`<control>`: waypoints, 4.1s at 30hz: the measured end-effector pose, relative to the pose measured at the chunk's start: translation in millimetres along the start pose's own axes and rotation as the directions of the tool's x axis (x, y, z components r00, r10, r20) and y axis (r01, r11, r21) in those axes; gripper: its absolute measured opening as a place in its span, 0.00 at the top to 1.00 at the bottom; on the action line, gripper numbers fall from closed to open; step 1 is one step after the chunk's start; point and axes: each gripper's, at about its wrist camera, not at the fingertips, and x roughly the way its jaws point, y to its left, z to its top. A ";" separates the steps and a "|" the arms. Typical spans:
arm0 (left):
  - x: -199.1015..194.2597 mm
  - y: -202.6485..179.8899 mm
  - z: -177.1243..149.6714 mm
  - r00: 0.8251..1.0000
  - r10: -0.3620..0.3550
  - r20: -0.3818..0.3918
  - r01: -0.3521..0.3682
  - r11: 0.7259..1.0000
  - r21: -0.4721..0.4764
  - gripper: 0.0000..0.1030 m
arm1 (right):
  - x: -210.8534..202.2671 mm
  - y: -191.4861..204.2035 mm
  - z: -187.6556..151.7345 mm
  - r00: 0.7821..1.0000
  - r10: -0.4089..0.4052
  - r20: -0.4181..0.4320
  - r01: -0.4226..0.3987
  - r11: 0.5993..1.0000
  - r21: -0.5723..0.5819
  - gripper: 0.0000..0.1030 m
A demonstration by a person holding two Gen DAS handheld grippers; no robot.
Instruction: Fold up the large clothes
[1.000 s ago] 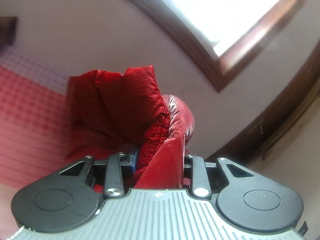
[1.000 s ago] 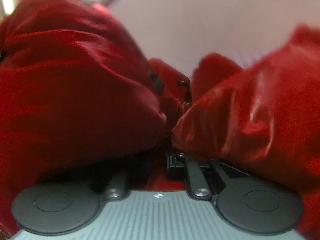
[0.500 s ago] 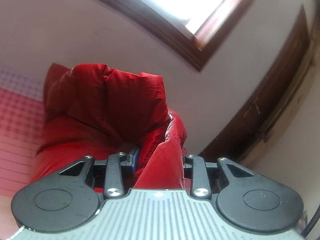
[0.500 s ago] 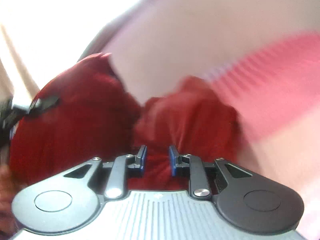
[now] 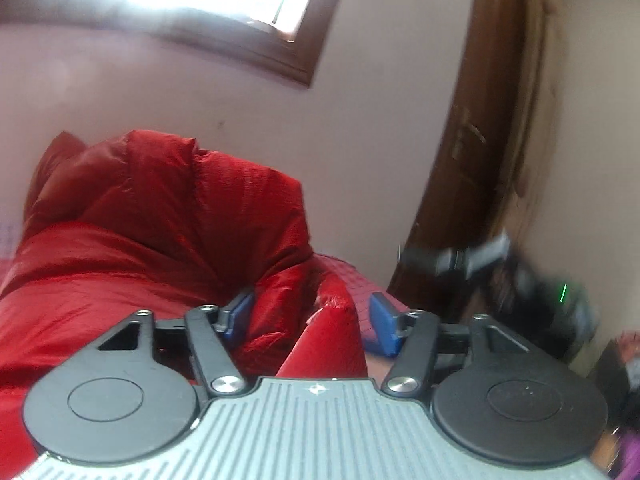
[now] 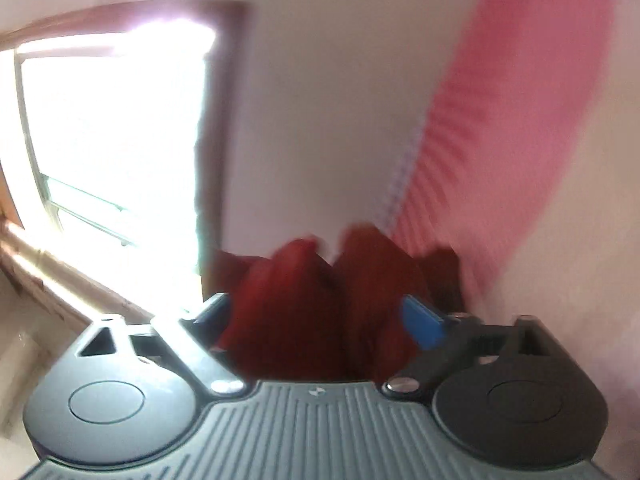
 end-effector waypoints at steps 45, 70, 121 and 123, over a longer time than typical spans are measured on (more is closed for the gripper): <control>7.9 -50.2 -93.3 0.991 -0.079 -0.109 0.125 0.842 0.525 0.02 | 87.4 110.1 10.1 0.858 -0.507 -0.082 0.276 0.589 -0.760 0.64; 57.6 -42.0 -94.3 0.974 -0.117 -0.196 0.199 0.852 0.484 0.02 | 161.7 203.2 -47.2 0.907 -0.422 -0.012 0.122 0.290 -0.949 0.64; -0.3 60.4 -55.7 0.998 -0.054 -0.036 0.059 0.985 0.160 0.17 | 179.7 54.8 -35.2 0.927 -0.374 0.009 0.224 0.537 -0.813 0.64; 2.7 62.9 -55.8 0.997 -0.056 -0.050 0.063 0.987 0.149 0.16 | 178.8 54.4 -35.0 0.930 -0.368 0.013 0.225 0.541 -0.810 0.63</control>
